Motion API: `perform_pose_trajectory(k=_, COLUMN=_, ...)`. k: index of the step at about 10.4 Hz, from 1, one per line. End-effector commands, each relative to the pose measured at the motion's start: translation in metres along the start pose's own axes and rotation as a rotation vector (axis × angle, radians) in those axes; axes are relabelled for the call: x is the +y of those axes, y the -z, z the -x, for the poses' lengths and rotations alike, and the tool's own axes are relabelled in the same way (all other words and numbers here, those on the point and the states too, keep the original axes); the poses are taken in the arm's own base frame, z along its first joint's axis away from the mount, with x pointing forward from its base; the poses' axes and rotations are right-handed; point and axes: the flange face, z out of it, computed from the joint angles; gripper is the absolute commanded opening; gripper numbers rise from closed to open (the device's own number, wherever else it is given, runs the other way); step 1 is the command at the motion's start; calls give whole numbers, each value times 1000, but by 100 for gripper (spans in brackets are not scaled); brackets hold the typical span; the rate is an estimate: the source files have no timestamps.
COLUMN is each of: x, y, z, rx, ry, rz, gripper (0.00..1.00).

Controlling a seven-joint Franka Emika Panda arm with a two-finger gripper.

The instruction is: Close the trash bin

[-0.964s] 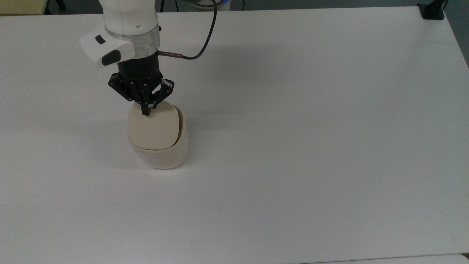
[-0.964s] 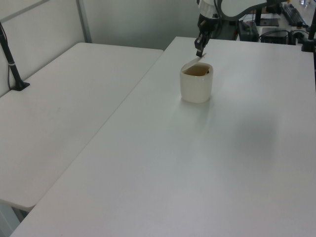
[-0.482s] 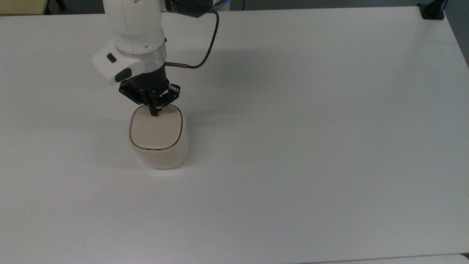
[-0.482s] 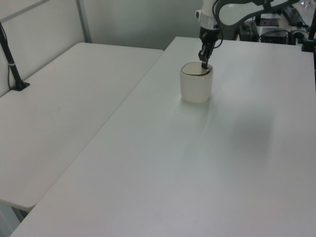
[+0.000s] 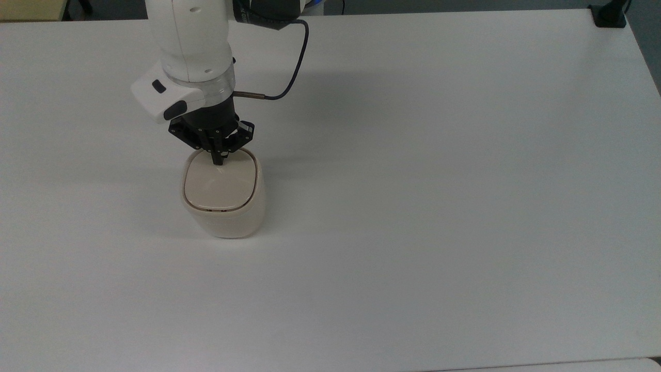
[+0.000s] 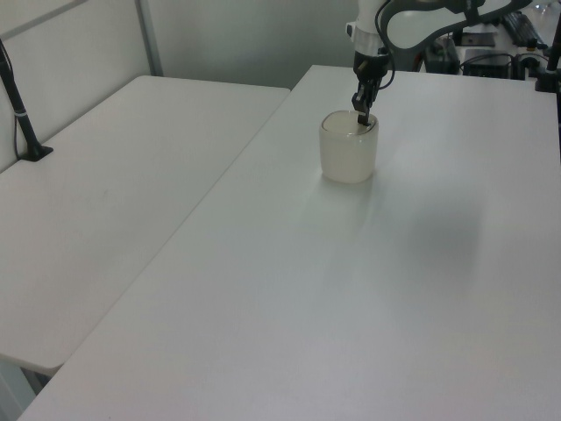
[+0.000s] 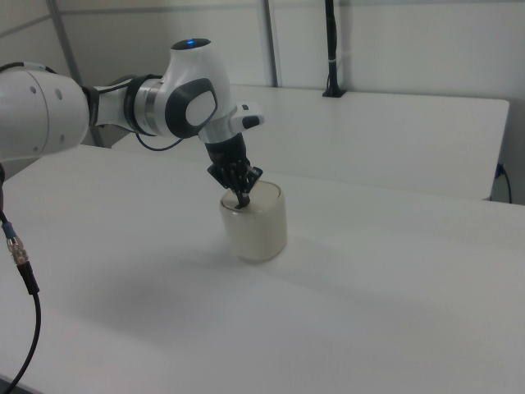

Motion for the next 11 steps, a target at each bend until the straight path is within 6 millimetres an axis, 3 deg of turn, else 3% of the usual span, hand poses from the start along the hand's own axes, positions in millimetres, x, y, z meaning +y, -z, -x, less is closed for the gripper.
perform_pose_trajectory(k=1, x=-7, y=-24, z=4, rx=-52, ry=30, rz=12, gripper=2)
perform_pose_trajectory(k=3, x=-13, y=-35, z=6, rx=-72, ry=37, rz=12, gripper=2)
perform_pose_trajectory(k=4, x=-13, y=-28, z=5, rx=-66, ry=32, rz=11, gripper=2)
perform_pose_trajectory(k=8, x=-16, y=68, z=19, rx=-82, ry=25, rz=3, gripper=5)
perform_pose_trajectory(k=11, x=-58, y=126, z=47, rx=-102, ry=98, rz=7, gripper=5)
